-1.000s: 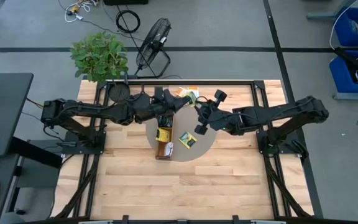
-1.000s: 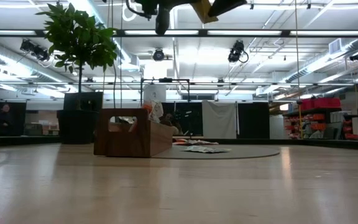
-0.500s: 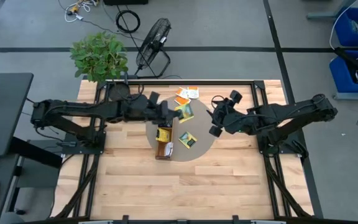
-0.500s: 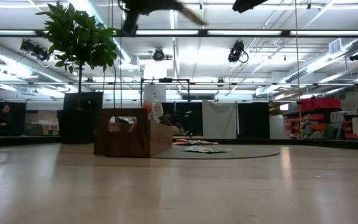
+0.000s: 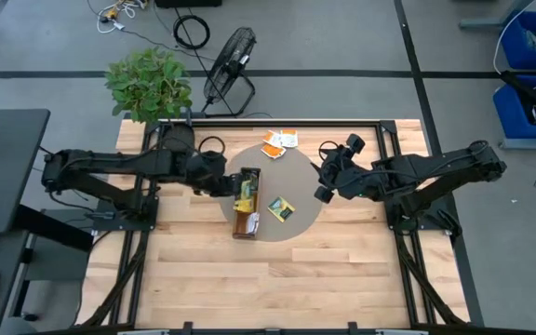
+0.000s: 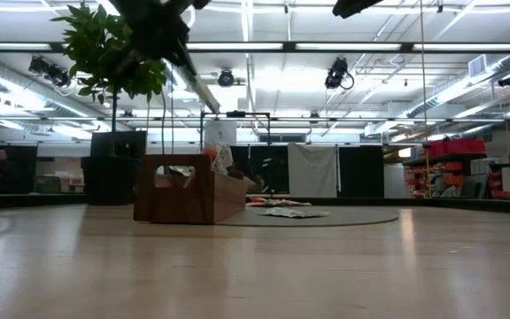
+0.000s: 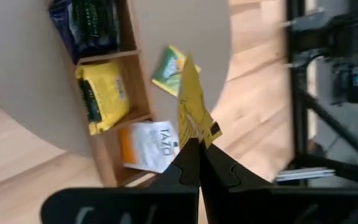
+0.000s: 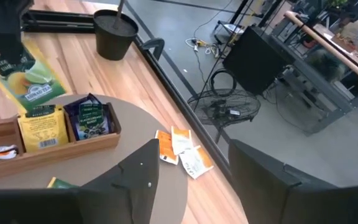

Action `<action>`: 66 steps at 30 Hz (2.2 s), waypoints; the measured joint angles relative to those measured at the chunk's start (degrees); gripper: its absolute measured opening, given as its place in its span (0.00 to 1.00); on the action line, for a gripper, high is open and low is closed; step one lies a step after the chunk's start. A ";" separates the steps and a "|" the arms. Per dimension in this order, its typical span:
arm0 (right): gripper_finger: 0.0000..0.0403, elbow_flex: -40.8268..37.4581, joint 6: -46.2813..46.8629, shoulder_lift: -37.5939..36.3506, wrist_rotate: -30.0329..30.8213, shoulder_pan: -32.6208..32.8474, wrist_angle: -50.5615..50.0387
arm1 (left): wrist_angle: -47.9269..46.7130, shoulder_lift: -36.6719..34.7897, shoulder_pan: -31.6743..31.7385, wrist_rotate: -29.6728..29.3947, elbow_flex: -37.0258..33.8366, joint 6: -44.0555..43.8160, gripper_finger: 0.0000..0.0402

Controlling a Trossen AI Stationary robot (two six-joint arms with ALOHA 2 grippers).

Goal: Pick & Place Tea
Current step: Put the yellow tea bag into the middle section of the wooden organizer

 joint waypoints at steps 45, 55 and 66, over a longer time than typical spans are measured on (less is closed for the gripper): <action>0.50 0.00 1.66 0.02 -1.02 -0.02 2.01 | 2.02 17.24 5.99 8.85 -1.62 1.88 0.00; 0.50 0.00 1.66 0.02 -1.15 -0.02 2.01 | 2.13 17.24 6.05 9.06 -1.62 1.83 0.05; 0.50 -0.02 1.66 0.02 -1.18 -0.02 2.01 | 5.64 17.20 6.08 8.12 -1.62 1.91 0.22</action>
